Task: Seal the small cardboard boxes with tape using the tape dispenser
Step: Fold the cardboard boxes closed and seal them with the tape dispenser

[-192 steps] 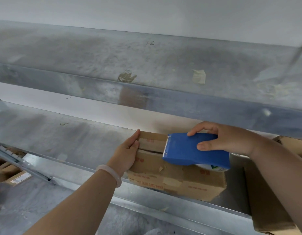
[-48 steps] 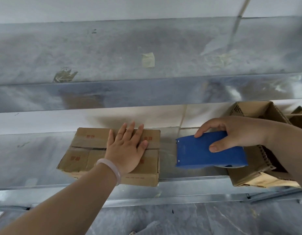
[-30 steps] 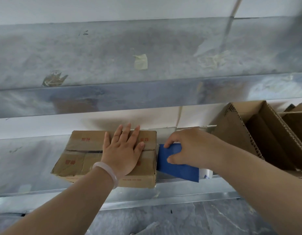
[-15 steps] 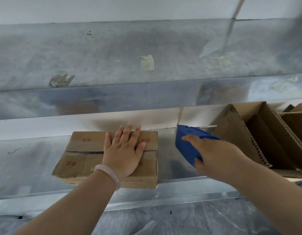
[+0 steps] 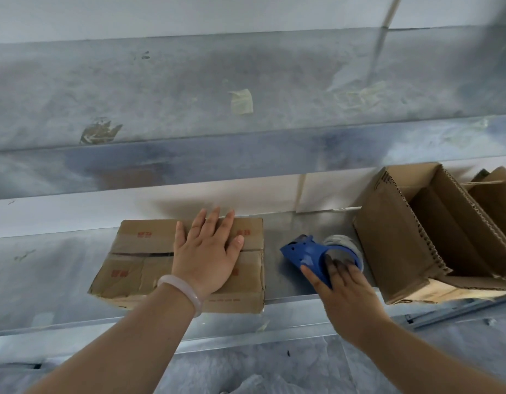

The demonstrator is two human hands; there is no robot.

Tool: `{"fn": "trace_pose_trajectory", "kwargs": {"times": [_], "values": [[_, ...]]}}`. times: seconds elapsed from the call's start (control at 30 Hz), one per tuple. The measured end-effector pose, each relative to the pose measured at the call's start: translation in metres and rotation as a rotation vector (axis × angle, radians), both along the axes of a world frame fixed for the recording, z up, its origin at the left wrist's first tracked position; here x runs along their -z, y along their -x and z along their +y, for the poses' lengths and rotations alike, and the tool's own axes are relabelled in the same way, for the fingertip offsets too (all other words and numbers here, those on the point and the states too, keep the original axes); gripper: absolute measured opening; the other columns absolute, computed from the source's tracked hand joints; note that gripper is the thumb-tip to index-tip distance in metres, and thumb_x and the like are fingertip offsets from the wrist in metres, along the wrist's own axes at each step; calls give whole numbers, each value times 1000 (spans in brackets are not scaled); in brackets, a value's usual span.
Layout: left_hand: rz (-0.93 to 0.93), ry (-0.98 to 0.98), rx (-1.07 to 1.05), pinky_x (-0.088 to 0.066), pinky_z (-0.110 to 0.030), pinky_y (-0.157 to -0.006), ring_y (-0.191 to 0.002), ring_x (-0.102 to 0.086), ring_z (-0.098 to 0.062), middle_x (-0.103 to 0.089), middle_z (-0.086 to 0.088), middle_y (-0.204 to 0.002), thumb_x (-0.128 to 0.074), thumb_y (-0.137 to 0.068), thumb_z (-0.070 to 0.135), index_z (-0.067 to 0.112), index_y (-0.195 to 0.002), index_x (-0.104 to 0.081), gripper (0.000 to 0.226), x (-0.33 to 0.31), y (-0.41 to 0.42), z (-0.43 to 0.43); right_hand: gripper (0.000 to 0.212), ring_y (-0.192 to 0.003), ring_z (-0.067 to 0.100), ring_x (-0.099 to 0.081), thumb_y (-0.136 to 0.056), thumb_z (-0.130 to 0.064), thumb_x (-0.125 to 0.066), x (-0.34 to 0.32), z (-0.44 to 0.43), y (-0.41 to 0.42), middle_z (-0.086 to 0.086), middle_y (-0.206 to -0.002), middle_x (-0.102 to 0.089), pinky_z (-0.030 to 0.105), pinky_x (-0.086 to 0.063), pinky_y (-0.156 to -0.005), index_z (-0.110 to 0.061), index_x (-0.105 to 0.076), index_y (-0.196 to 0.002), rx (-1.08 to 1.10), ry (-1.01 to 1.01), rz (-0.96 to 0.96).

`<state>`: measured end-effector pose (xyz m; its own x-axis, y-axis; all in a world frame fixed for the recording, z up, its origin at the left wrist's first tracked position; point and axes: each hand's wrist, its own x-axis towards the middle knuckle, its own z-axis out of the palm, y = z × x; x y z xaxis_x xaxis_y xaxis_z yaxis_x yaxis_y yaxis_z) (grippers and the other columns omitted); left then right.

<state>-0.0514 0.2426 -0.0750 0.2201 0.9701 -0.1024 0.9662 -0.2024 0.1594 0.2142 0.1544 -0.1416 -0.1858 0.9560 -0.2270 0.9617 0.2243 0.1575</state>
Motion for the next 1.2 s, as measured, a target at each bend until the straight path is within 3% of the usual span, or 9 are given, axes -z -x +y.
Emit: {"fn": "trace_pose_trajectory", "kwargs": {"times": [0.07,0.13,0.37,0.5,0.6,0.73,0.9,1.03,1.2], "values": [[2,-3,-3,8,-48,-119,-148,11,-14,8,9,-162,-6,-96,61,41,-152,4,60,0,0,0,66,-116,51,-55,-93,-47,-34,14,-3,5,40,-127,-52,56,-29,-107,-16,-23,-151,31,-6,79],[-3,-2,-9,7,-49,-119,-148,11,-14,7,9,-162,-7,-96,61,41,-152,3,60,0,0,0,67,-117,49,-55,-98,-55,-10,20,-2,13,37,-125,-54,54,-26,-105,-16,-24,-150,65,62,88],[-51,32,-40,11,-47,-118,-148,13,-12,8,10,-162,-10,-97,59,41,-152,1,59,0,0,0,60,-126,36,-52,-90,-41,-48,-7,5,25,19,-136,-55,49,-35,-108,-24,-38,-147,84,11,96],[-122,30,-61,12,-44,-118,-147,12,-9,4,12,-162,-16,-102,46,38,-153,-4,54,-1,2,1,50,-132,16,-44,-99,-23,-41,-30,-13,42,-4,-145,-44,30,-38,-106,-28,-33,-148,187,-159,530],[-175,39,-71,13,-41,-117,-147,10,-7,0,13,-162,-20,-103,41,35,-153,-10,52,-3,3,2,56,-135,-5,-22,-102,-36,-38,-60,-2,79,-24,-146,-24,21,-23,-111,-40,-13,-152,316,-58,997],[-240,113,-62,13,-42,-118,-147,8,-5,-2,12,-161,-25,-103,36,31,-153,-13,52,-6,6,4,69,-145,1,-6,-100,-48,-35,-71,38,134,-16,-159,-5,31,-9,-121,-37,7,-153,505,115,1333],[-467,230,91,13,-34,-119,-146,2,1,-12,17,-158,-27,-105,30,27,-152,-20,48,-17,34,9,69,-147,3,1,-102,-38,-37,-61,52,148,-15,-161,4,21,-5,-115,-28,7,-154,514,52,1132],[-33,1,420,6,-30,-119,-147,8,-3,5,15,-159,-5,-98,57,29,-154,-6,63,-1,79,-5,65,-147,5,-3,-103,-40,-33,-55,55,142,-19,-161,7,19,-5,-111,-32,6,-154,478,80,1039],[104,-101,245,-15,-39,-113,-145,-25,-17,-23,3,-158,-11,-99,62,23,-152,-26,68,7,142,-21,64,-149,12,2,-101,-49,-22,-62,54,140,-15,-160,14,32,-8,-120,-30,9,-154,440,52,783]]}}
